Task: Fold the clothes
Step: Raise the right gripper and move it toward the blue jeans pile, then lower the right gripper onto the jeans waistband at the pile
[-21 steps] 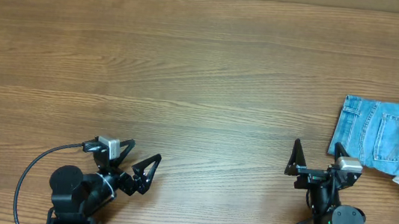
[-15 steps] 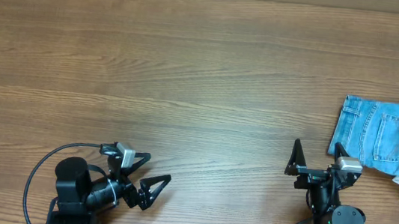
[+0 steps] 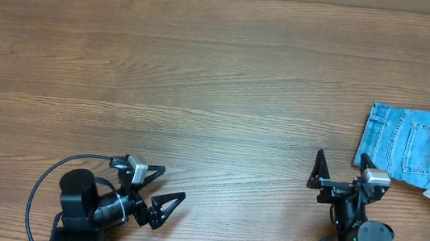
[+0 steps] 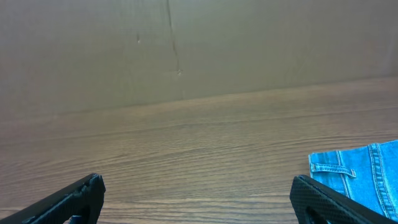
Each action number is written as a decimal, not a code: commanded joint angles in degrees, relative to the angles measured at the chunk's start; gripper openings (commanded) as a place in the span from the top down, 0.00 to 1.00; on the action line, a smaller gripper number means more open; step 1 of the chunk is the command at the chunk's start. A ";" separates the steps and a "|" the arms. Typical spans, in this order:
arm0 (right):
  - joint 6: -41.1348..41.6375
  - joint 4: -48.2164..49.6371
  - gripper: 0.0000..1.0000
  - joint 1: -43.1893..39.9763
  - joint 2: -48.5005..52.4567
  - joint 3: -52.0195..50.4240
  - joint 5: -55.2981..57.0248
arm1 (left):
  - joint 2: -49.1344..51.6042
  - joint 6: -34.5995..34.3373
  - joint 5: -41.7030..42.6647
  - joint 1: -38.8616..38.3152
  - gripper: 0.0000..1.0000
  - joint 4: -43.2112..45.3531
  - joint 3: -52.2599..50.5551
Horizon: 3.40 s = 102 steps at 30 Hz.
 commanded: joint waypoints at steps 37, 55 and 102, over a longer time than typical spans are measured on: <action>2.86 20.59 0.00 0.09 -0.24 2.10 -33.16 | -0.15 1.07 1.44 -0.22 0.00 -0.50 0.24; 2.45 -18.14 0.00 0.04 45.24 49.05 -6.91 | -0.15 1.07 1.44 -0.22 0.00 -0.50 0.24; 2.40 -21.14 0.00 0.02 60.41 49.03 16.46 | -0.15 4.70 -80.98 -0.20 0.00 0.11 0.24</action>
